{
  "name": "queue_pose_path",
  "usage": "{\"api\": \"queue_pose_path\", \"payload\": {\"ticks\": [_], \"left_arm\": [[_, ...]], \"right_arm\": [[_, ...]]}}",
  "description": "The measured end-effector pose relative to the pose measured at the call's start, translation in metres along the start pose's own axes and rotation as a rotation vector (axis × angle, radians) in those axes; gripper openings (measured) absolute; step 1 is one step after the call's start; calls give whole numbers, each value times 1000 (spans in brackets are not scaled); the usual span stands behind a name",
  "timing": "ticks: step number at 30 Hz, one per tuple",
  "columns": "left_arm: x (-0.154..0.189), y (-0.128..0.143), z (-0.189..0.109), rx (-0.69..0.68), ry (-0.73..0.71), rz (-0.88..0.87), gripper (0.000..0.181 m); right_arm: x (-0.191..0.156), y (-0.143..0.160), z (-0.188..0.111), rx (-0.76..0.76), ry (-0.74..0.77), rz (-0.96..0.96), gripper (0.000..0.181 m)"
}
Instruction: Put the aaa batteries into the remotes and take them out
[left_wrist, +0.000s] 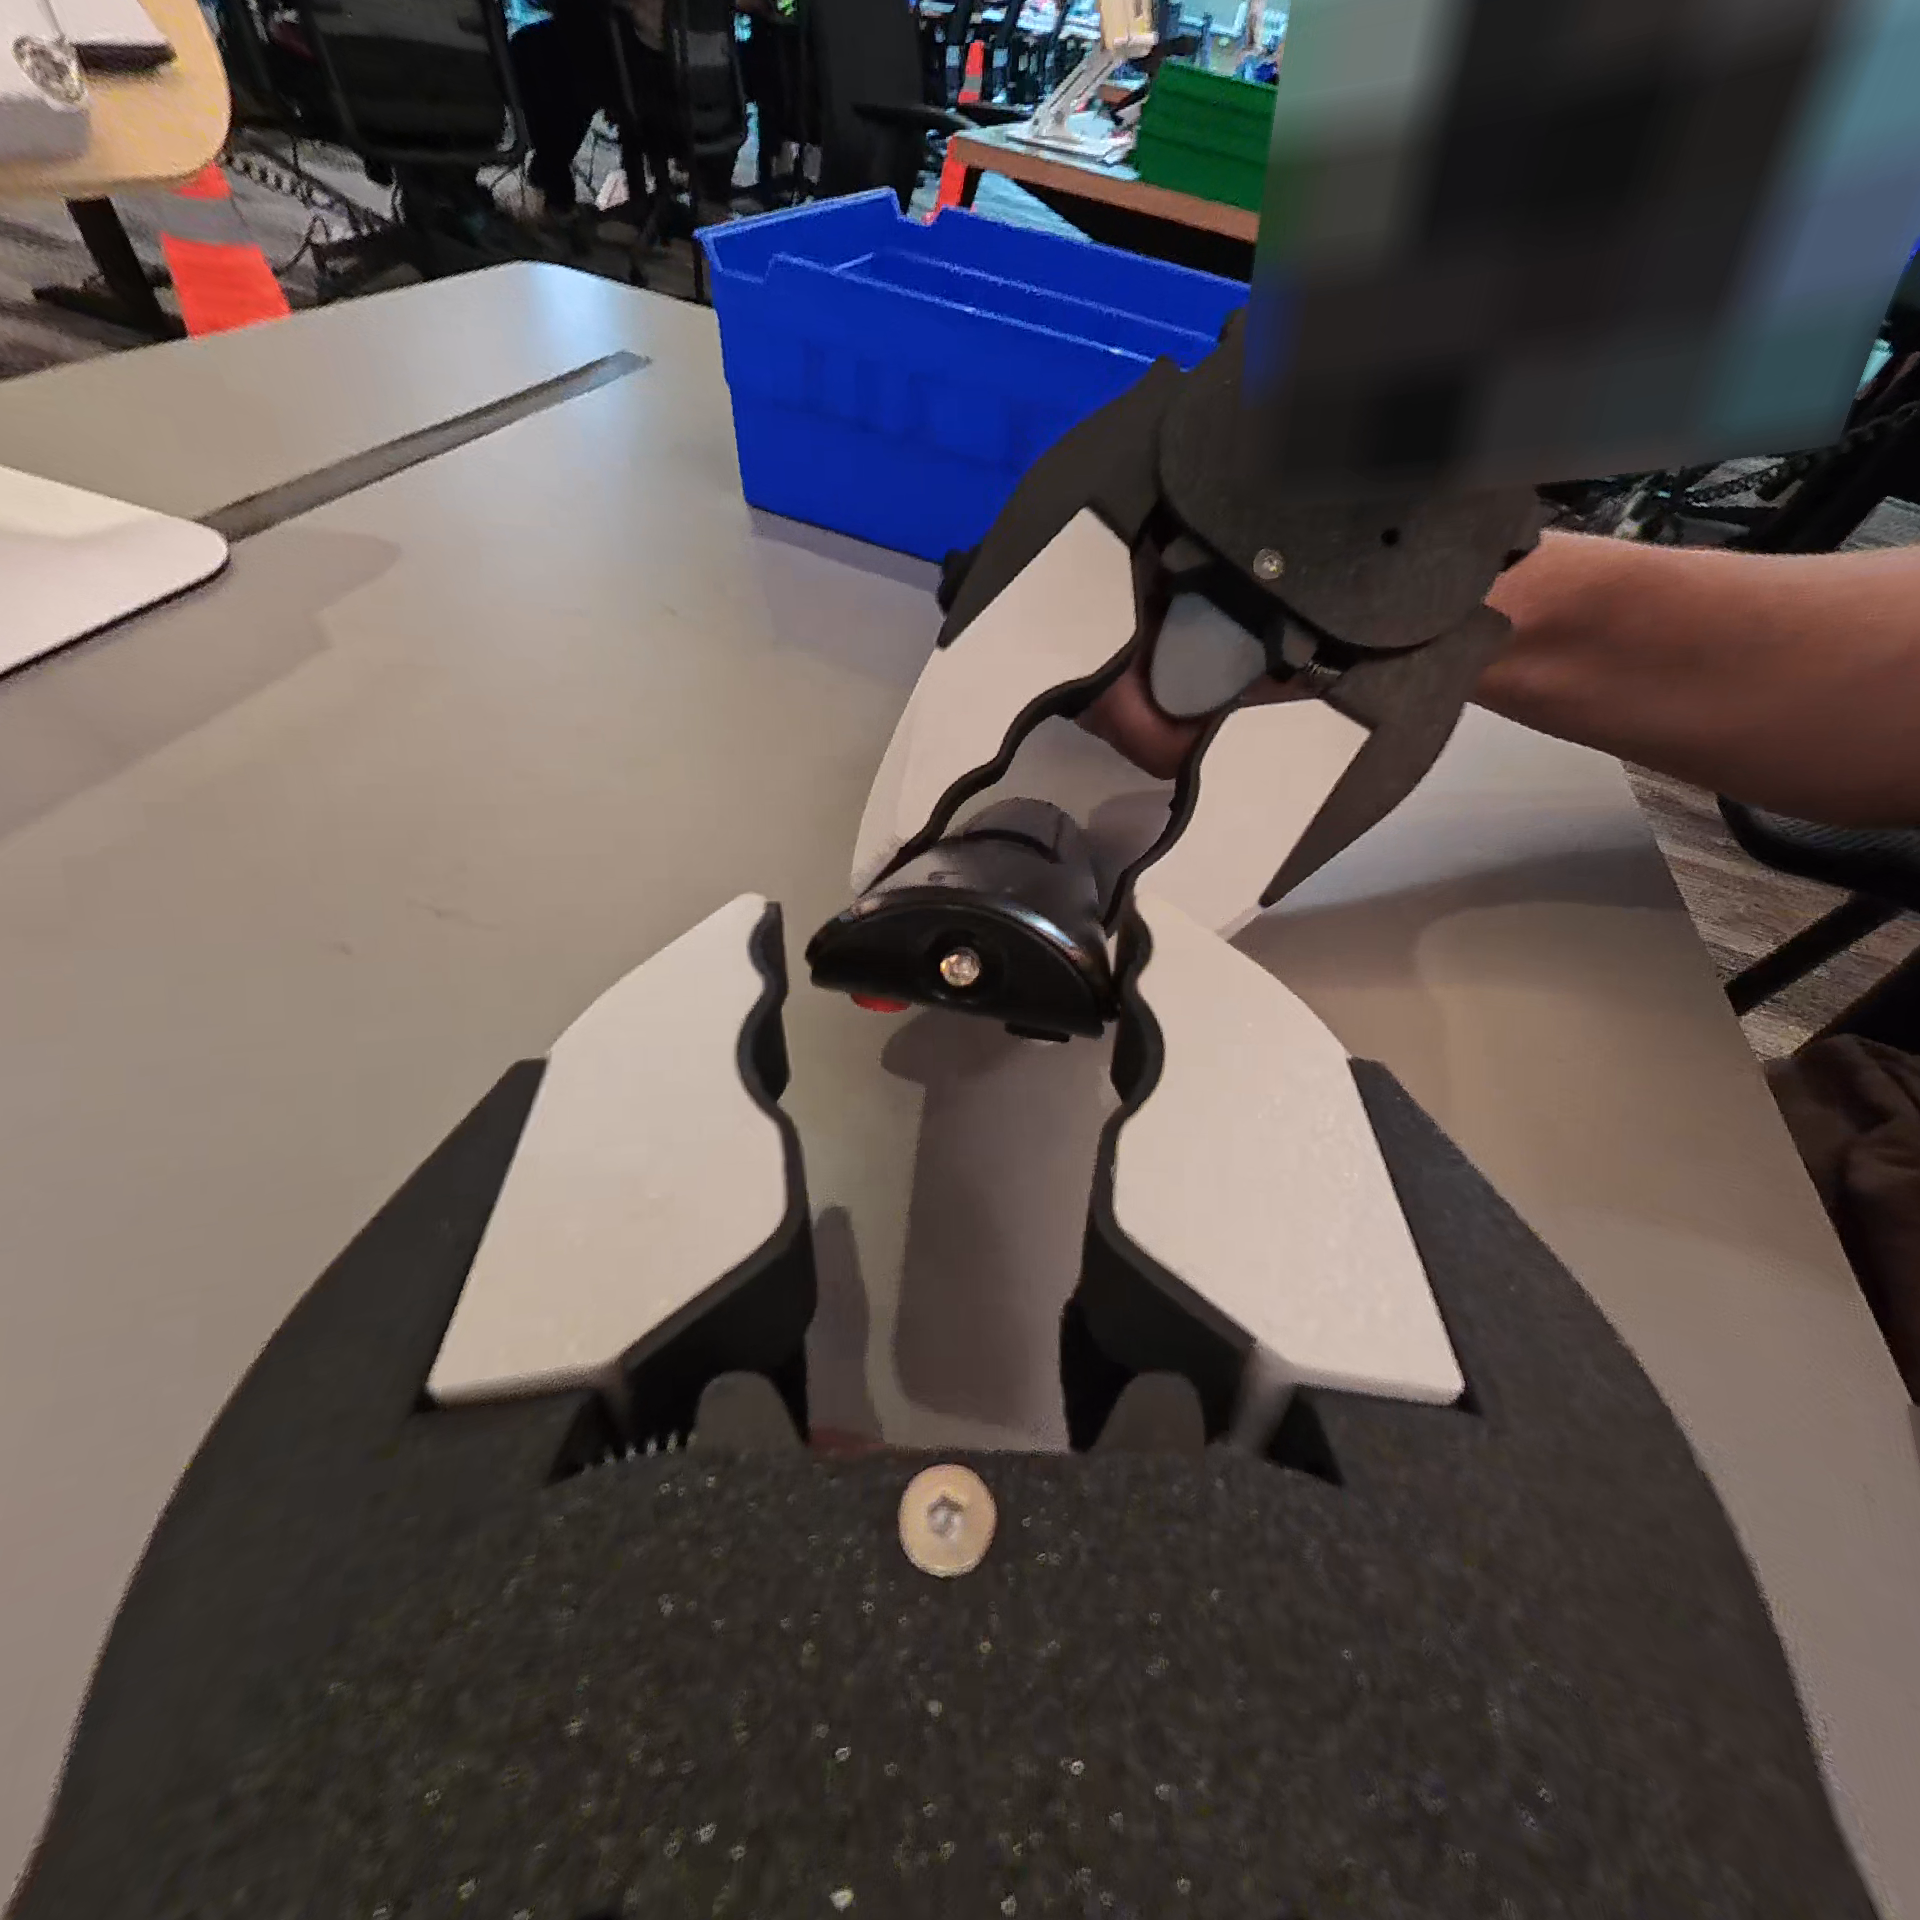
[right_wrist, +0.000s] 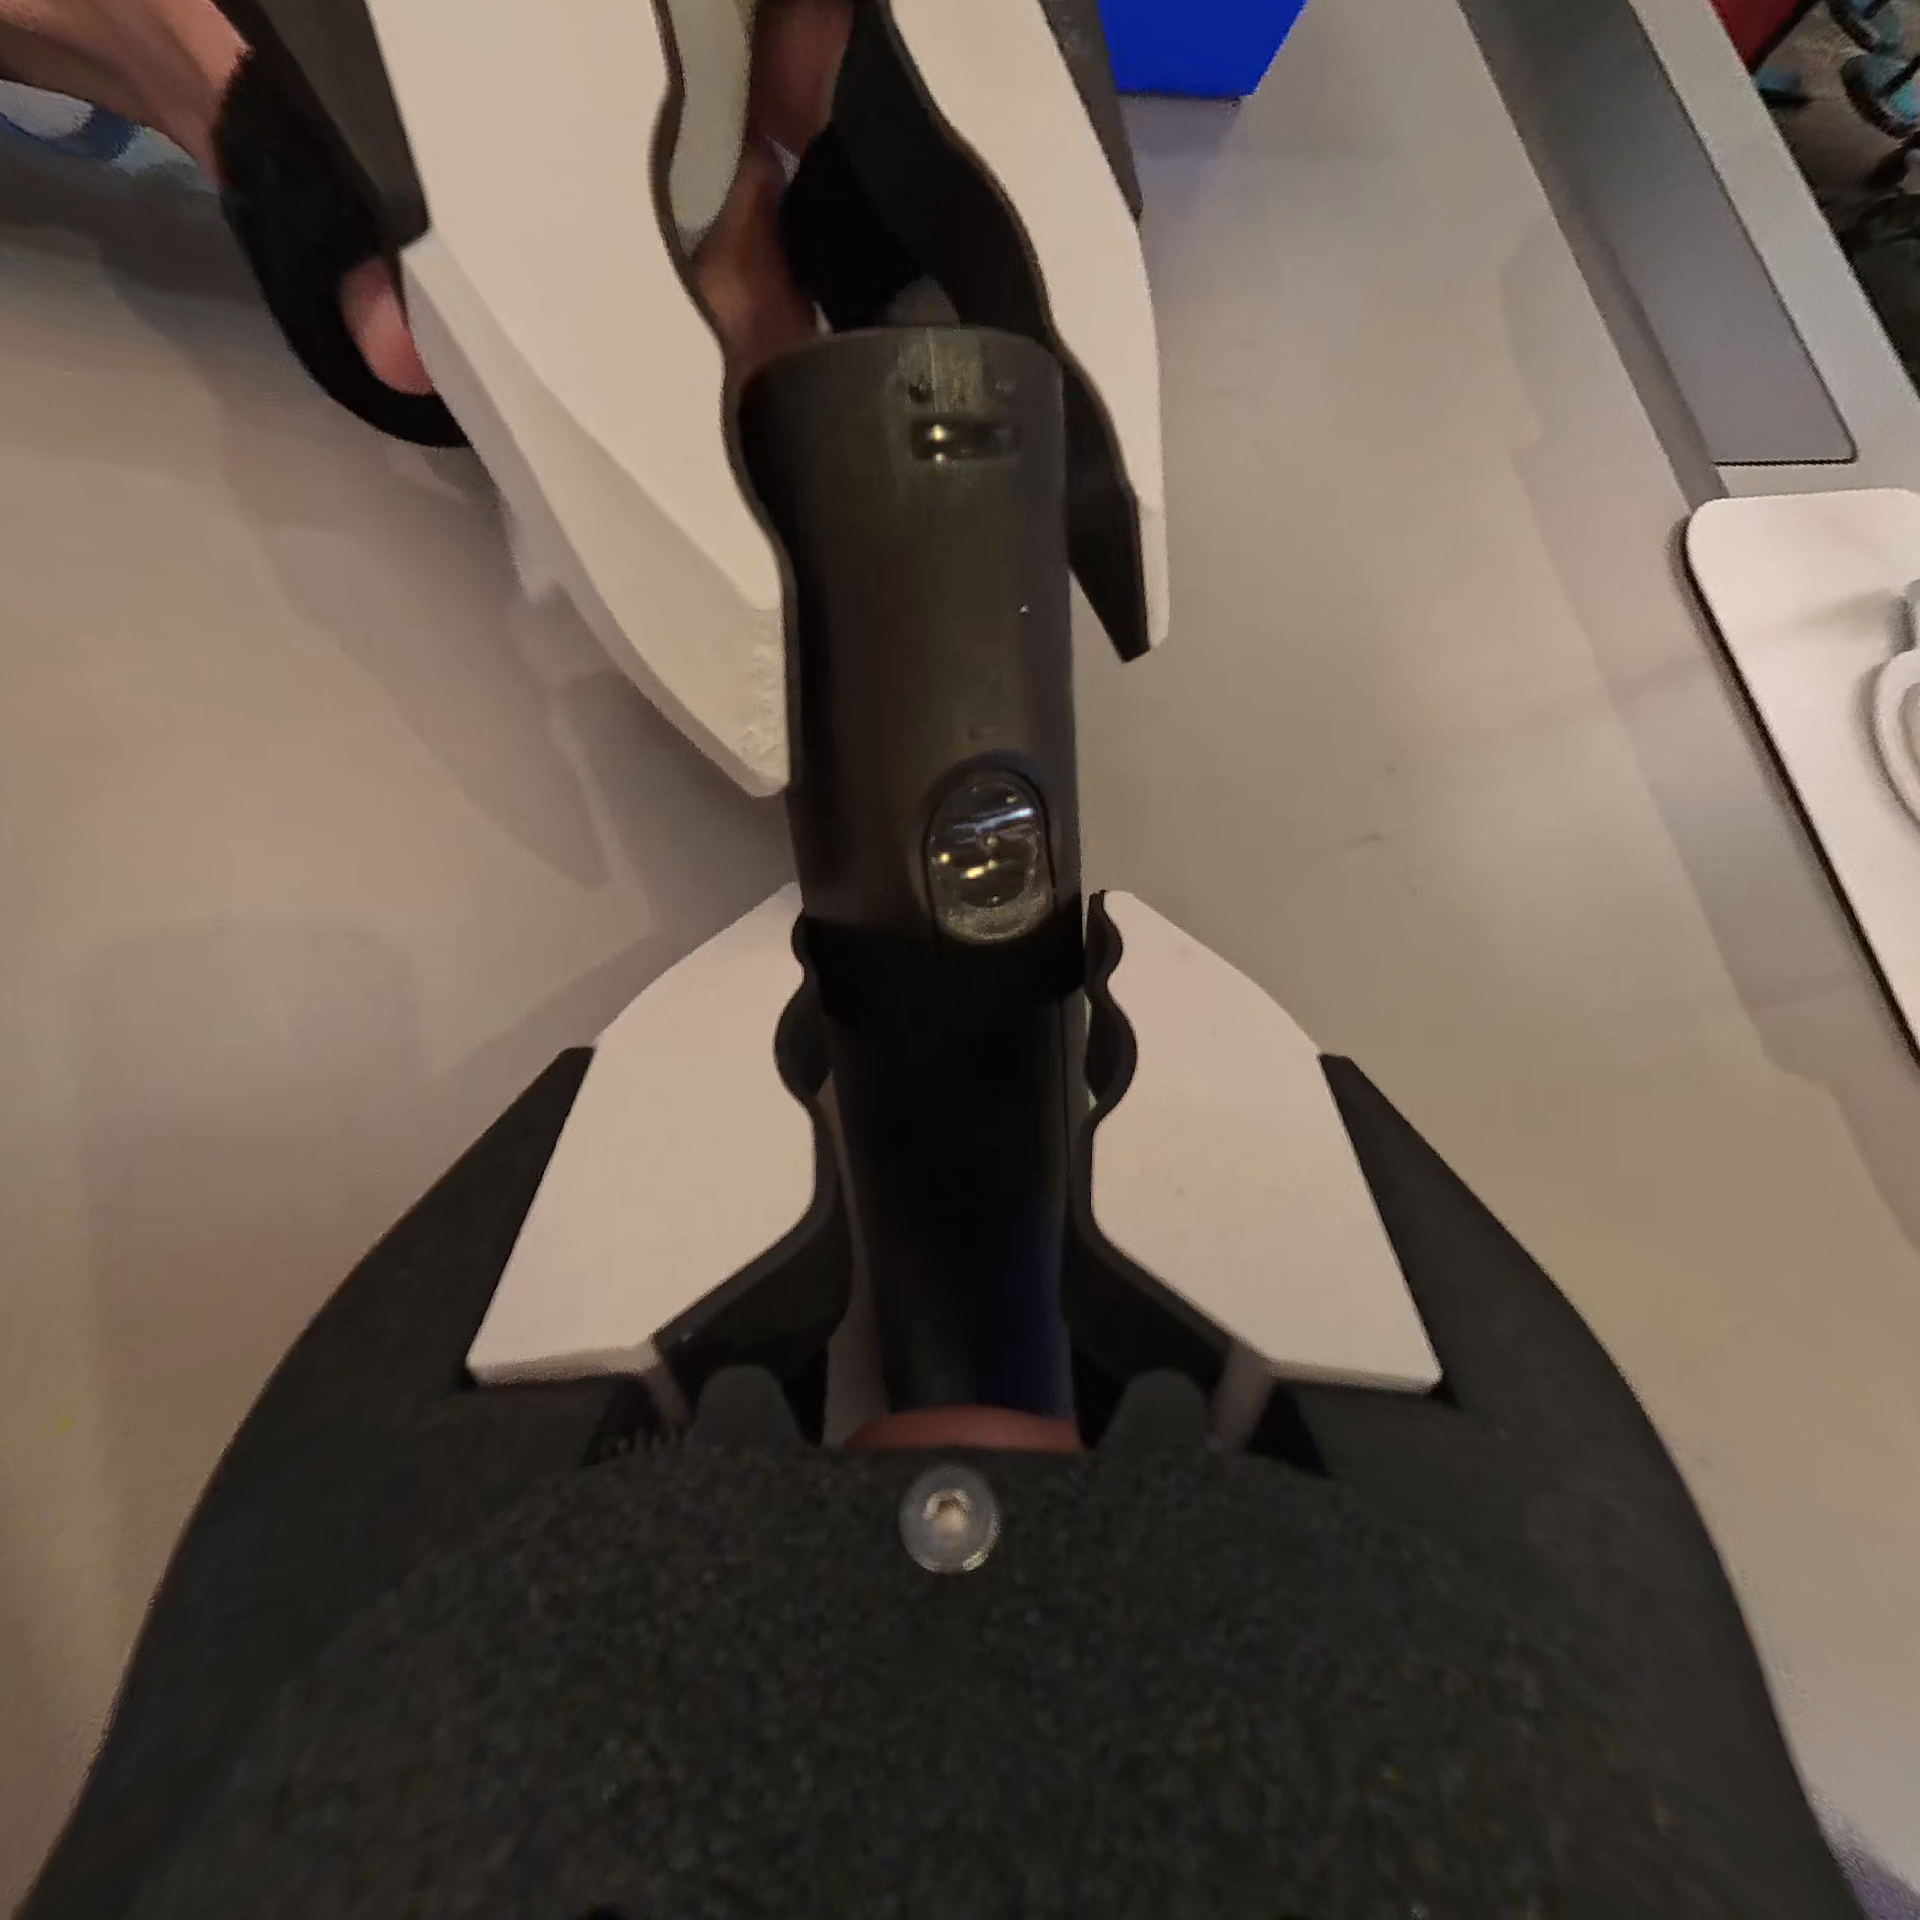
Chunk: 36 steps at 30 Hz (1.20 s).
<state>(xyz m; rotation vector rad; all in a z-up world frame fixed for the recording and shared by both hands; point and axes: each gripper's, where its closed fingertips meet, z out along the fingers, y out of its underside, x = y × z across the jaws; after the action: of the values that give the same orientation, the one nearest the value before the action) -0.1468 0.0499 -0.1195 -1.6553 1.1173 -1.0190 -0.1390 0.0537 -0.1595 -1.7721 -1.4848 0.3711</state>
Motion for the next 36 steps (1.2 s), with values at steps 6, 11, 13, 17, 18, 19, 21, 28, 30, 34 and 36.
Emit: {"api": "queue_pose_path", "payload": {"ticks": [6,11,13,17,18,19,21,28,30,34,36], "left_arm": [[4,-10,1,62,48,63,54],[0,-17,6,98,51,70,55],[-2,-16,7,85,71,58,54],[-3,-8,10,22,83,104,53],[-4,-6,12,3,74,126,53],[-5,-4,13,-9,73,139,53],[-6,-4,13,-10,80,129,53],[-6,-5,12,-5,109,101,53],[-6,-5,11,-2,111,97,53],[-6,-4,11,-9,108,105,53],[-6,-3,12,-20,106,110,53]], "right_arm": [[1,-5,-3,56,-69,52,46],[6,-8,-5,92,-91,96,46],[7,-7,-5,85,-83,92,46],[8,-3,-11,84,-71,60,48],[9,-3,-18,98,-83,75,49],[10,-5,-26,119,-106,106,47],[21,-16,-45,208,-123,218,34],[22,-23,-33,260,-228,355,0],[20,-26,-29,272,-260,376,0],[18,-24,-28,256,-261,343,0],[18,-23,-28,242,-244,320,0]]}}
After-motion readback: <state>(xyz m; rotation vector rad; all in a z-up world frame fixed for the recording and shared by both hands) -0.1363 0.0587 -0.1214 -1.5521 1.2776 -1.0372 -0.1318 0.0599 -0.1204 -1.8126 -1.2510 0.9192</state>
